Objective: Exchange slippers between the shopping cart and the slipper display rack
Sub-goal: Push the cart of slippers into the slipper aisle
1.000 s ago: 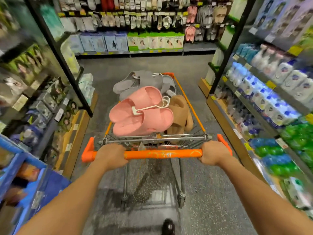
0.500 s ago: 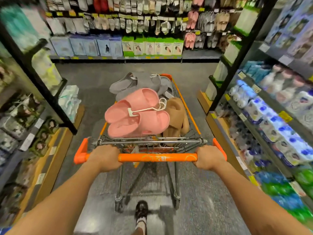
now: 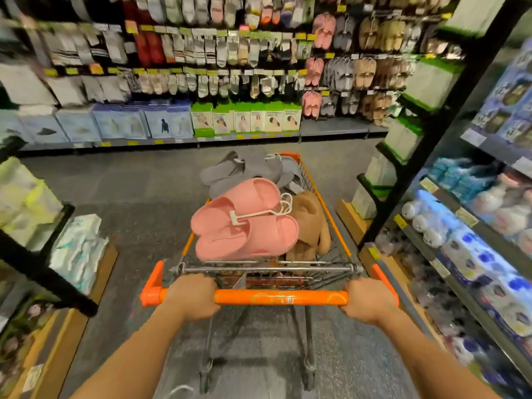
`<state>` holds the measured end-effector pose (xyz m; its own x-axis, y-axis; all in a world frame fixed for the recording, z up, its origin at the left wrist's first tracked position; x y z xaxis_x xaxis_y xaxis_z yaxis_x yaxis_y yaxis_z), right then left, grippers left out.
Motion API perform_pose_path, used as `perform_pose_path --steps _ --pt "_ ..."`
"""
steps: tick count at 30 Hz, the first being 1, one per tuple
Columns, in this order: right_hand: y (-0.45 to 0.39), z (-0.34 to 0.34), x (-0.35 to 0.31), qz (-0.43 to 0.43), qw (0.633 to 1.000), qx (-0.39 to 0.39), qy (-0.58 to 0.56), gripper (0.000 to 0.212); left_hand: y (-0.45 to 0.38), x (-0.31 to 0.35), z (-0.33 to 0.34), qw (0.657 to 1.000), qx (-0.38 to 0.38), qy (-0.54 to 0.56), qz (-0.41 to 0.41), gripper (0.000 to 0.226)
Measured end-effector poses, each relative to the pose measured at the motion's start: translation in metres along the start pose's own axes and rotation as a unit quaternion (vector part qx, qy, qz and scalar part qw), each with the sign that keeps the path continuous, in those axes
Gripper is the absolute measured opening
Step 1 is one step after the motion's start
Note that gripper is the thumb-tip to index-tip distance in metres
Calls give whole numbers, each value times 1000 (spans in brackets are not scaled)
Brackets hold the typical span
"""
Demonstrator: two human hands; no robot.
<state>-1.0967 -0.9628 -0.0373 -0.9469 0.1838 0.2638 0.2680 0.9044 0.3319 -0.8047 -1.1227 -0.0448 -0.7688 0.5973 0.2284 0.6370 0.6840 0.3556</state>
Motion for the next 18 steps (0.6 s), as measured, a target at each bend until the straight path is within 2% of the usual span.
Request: perform_pose_path --steps 10,14,18 --pt "-192 -48 79 39 999 11 2 29 -211 -22 -84 999 17 1 38 27" --pt "-278 -67 118 58 998 -3 -17 26 -300 -25 -125 1000 11 15 24 35" --pt "-359 -84 156 79 997 -7 -25 22 -381 -22 -168 1000 6 18 23 34"
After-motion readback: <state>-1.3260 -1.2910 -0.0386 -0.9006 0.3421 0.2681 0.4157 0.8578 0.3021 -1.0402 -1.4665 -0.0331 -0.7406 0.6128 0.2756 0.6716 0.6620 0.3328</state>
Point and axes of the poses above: each hand's wrist, its own y-axis away from the middle knuckle, its own z-axis out of the palm, x = y × z, the point moved 6 cm from there along -y, towards the middle knuckle, and after that the axes turned 15 degrees about y, right-handed, at the moved point
